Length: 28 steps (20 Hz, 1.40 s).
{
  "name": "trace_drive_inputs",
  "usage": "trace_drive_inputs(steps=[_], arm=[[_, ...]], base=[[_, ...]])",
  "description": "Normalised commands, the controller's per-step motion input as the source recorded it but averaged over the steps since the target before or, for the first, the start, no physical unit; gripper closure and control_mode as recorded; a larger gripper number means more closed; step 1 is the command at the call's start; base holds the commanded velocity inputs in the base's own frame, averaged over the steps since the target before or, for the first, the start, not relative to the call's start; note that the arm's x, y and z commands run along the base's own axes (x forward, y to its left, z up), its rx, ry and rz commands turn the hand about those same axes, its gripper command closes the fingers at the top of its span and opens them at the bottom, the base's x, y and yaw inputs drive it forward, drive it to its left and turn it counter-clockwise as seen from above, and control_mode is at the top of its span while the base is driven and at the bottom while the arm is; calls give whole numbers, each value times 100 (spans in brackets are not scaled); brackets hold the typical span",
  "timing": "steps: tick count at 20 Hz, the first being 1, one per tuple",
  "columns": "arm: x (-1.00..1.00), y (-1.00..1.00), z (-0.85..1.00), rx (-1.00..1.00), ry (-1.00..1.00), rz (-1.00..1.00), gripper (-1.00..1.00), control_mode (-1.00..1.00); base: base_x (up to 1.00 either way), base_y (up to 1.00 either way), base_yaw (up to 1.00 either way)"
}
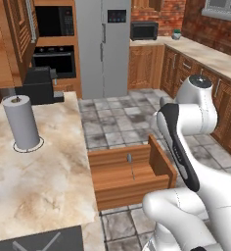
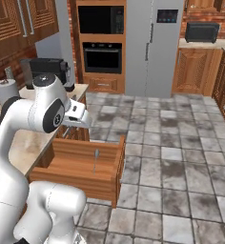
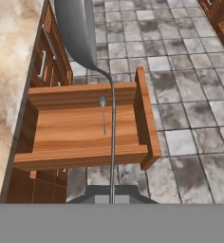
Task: Organize the utensils by type. Pick up the wooden spoons from the counter and place them in the open cabinet. Then pick up the metallic utensils from the counter and place them in the open drawer.
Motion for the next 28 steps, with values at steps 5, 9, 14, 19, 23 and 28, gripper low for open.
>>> trace_drive_inputs(steps=[5, 9, 14, 19, 23, 28], arm=[[0, 0, 0, 0, 0, 0, 100, 100], [0, 0, 0, 0, 0, 0, 100, 100], [0, 0, 0, 0, 0, 0, 100, 100], [8, 0, -23, 0, 17, 0, 100, -100], [0, 0, -15, 0, 6, 0, 100, -100], [39, 8, -55, 0, 7, 0, 100, -100]], base=[[0, 0, 0], [0, 0, 0], [1, 0, 0], [0, 0, 0], [0, 0, 0], [0, 0, 0]])
